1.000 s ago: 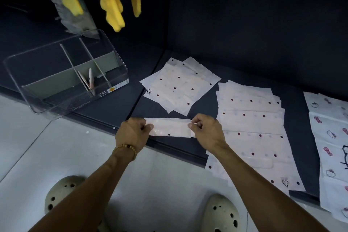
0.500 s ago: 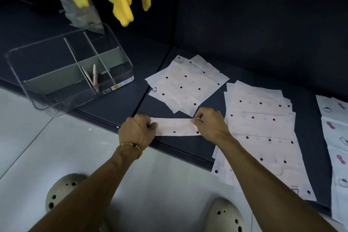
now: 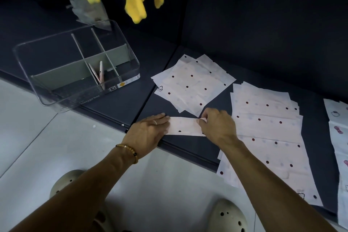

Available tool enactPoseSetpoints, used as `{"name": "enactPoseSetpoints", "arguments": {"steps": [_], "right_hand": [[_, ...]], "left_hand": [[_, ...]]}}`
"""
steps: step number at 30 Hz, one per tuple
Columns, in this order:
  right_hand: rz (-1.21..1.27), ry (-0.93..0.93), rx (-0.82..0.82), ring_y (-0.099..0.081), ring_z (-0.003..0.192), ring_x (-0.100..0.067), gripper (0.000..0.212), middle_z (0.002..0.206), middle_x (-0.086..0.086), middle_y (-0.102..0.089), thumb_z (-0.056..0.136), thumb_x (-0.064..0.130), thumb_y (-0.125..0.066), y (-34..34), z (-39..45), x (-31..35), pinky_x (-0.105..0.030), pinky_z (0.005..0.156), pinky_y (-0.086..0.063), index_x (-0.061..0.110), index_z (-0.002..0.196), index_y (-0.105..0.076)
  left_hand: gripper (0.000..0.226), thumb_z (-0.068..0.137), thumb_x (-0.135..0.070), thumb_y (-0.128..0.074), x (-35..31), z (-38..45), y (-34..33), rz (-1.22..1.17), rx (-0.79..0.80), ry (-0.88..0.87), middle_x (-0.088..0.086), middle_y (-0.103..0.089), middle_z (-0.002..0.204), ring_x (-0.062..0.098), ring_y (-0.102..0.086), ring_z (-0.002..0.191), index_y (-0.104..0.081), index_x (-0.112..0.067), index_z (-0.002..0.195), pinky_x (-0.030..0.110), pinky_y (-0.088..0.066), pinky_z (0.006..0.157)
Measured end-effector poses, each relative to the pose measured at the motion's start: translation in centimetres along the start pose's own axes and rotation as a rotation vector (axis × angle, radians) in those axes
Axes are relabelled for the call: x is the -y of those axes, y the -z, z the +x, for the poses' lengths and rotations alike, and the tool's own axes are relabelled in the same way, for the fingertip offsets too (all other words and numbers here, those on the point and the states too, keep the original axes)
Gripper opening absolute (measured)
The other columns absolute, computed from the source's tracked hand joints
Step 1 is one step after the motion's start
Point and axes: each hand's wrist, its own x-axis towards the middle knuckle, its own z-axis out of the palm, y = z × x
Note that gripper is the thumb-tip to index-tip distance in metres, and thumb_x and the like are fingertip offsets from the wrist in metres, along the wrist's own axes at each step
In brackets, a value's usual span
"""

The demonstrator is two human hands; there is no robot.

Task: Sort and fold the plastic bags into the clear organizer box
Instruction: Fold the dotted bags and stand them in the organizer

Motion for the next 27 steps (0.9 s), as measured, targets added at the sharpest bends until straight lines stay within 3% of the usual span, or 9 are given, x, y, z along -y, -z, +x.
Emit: {"name": "enactPoseSetpoints", "arguments": {"steps": [3,5,7,8,10,21,23,25,27], "right_hand": [[-0.279,0.284,-0.19,-0.058,0.095,-0.025,0.024,0.101,-0.004,-0.062,0.08,0.019,-0.07,0.1,-1.3,2.1,-0.034,0.073,-0.049,0.014,0.102,-0.064],[-0.209,0.521,-0.092,-0.051,0.118,-0.029,0.036,0.127,-0.009,-0.056,0.089,0.025,-0.059,-1.7,-2.9,4.2,-0.037,0.094,-0.045,0.01,0.122,-0.058],[-0.13,0.542,0.144,-0.012,0.147,-0.024,0.06,0.16,-0.011,-0.015,0.102,0.041,-0.03,-3.8,-4.5,5.0,-0.034,0.12,-0.01,0.006,0.15,-0.023],[-0.131,0.516,0.184,0.005,0.149,-0.02,0.066,0.162,-0.008,0.002,0.102,0.047,-0.021,-4.3,-4.9,4.6,-0.031,0.12,0.005,0.007,0.153,-0.008],[-0.2,0.508,0.164,0.016,0.147,-0.016,0.071,0.16,-0.005,0.015,0.099,0.053,-0.014,-4.5,-5.3,2.6,-0.031,0.118,0.011,0.011,0.153,0.004],[-0.333,0.334,0.138,0.006,0.149,-0.02,0.073,0.162,-0.007,0.006,0.098,0.055,-0.017,-2.0,-5.8,-3.9,-0.037,0.12,0.004,0.01,0.153,-0.001],[-0.294,0.346,0.069,-0.017,0.146,-0.029,0.069,0.158,-0.015,-0.019,0.098,0.049,-0.031,-1.6,-6.1,-2.4,-0.042,0.118,-0.015,0.004,0.15,-0.023],[-0.244,0.43,-0.034,-0.049,0.122,-0.032,0.058,0.136,-0.012,-0.049,0.094,0.043,-0.04,-1.7,-6.5,-0.7,-0.043,0.098,-0.042,0.005,0.137,-0.046],[-0.225,0.482,-0.052,-0.054,0.104,-0.027,0.05,0.119,-0.006,-0.056,0.092,0.041,-0.045,-2.1,-6.8,0.4,-0.039,0.082,-0.046,0.008,0.129,-0.053]], "left_hand": [[0.028,0.083,-0.013,-0.071,0.1,0.1,-0.2,-0.051,0.051,0.042,0.002,-0.064,0.123,0.023,-0.057,0.119,-0.071,-0.011,0.111,0.04,-0.046,0.098],[0.029,0.087,-0.014,-0.066,0.3,0.0,-0.4,-0.093,0.045,0.053,0.001,-0.062,0.127,0.022,-0.054,0.123,-0.068,-0.012,0.116,0.039,-0.043,0.104],[0.033,0.089,-0.015,-0.064,0.4,-0.3,-0.6,-0.107,0.04,0.058,0.001,-0.06,0.129,0.02,-0.051,0.126,-0.065,-0.014,0.122,0.036,-0.037,0.107],[0.034,0.089,-0.016,-0.063,0.4,-0.4,-0.7,-0.114,0.044,0.068,0.001,-0.059,0.131,0.019,-0.049,0.127,-0.064,-0.014,0.123,0.034,-0.035,0.109],[0.033,0.09,-0.019,-0.063,0.4,-0.5,-0.7,-0.131,0.05,0.098,0.002,-0.057,0.132,0.019,-0.048,0.129,-0.063,-0.012,0.123,0.032,-0.031,0.111],[0.03,0.09,-0.02,-0.062,-0.3,-0.3,-0.3,-0.113,0.05,0.148,0.002,-0.058,0.131,0.019,-0.05,0.127,-0.066,-0.011,0.118,0.033,-0.033,0.108],[0.027,0.091,-0.021,-0.061,-1.0,-0.5,-0.1,-0.056,0.07,0.158,0.001,-0.06,0.13,0.02,-0.052,0.126,-0.068,-0.012,0.116,0.038,-0.036,0.107],[0.02,0.085,-0.019,-0.068,-1.7,-1.2,0.2,0.007,0.056,0.144,0.003,-0.067,0.119,0.026,-0.06,0.114,-0.073,-0.012,0.104,0.042,-0.045,0.096],[0.021,0.08,-0.024,-0.073,-2.2,-2.4,0.7,0.049,0.071,0.105,0.006,-0.07,0.11,0.029,-0.065,0.101,-0.073,-0.012,0.097,0.041,-0.05,0.086]]}}
